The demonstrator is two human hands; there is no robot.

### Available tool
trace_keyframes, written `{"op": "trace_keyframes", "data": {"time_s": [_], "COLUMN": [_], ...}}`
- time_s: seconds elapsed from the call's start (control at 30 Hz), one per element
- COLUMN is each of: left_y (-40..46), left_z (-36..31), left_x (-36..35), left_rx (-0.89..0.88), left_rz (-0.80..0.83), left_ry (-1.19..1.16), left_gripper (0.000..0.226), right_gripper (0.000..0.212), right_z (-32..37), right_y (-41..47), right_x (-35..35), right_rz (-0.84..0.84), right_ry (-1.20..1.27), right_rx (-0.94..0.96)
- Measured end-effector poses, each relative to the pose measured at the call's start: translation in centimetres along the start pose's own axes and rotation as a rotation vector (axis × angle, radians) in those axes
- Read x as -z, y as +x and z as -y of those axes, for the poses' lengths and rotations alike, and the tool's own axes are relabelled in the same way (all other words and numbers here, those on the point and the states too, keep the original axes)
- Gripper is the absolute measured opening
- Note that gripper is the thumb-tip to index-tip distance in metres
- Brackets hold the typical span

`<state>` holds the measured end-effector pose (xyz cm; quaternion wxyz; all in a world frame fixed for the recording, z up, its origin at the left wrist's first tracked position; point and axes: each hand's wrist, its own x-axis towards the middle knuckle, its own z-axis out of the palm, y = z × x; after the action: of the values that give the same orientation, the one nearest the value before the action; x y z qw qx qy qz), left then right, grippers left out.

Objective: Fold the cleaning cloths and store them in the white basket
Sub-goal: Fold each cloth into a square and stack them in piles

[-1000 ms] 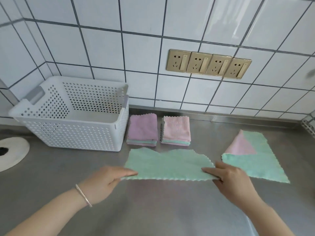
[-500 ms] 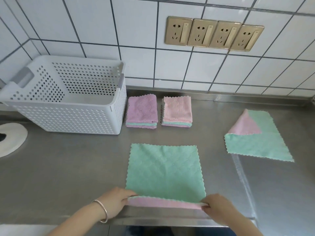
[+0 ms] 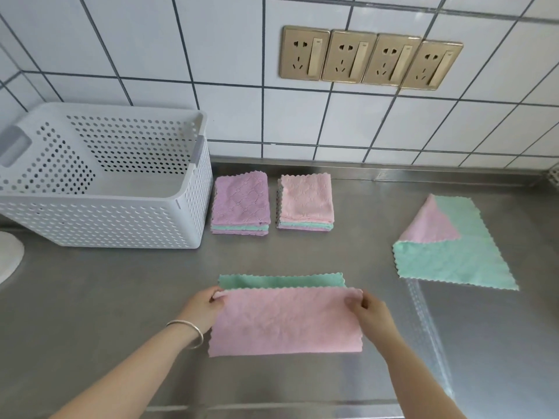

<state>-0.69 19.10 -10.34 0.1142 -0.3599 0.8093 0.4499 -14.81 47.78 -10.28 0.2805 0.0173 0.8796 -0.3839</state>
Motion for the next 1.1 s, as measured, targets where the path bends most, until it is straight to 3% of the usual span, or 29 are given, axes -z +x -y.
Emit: {"op": "trace_keyframes", "data": {"time_s": [0.17,0.4,0.57,0.7,0.9,1.1], "left_y": [2.8,4.7,5.6,5.9,6.5,5.8], "left_z": [-0.2,-0.7,-0.1,0.1,0.3,-0.3], "left_x": [-0.8,-1.2,-1.2,-1.4,-1.7,-2.2], "left_rx": [0.083,0.16,0.186,0.157,0.157,0.16], "left_rz": [-0.105,-0.091,-0.085,-0.13,-0.128,-0.297], "left_ry": [0.055,0.259,0.253,0.258,0.305,0.399], "left_gripper": [0.018,0.023,0.016,0.029,0.013,0.028], "right_gripper": [0.019,0.013,0.013,0.012,0.023,0.029], "right_z": [0.9,1.2,1.2,1.1,1.1,1.4], "right_y": [2.3,3.8,4.2,4.7,4.9,4.2], "right_x": [-1.5,-2.0,-2.4,-2.6,-3.1,-3.0], "right_rz": [-0.053,-0.06,-0.101,-0.111,-0.135,-0.235], "right_ry": [-0.04,-0.173,-0.194,-0.221,-0.281,-0.176], "right_rx": [-0.025,-0.012,-0.008,-0.033,-0.079,-0.123]}}
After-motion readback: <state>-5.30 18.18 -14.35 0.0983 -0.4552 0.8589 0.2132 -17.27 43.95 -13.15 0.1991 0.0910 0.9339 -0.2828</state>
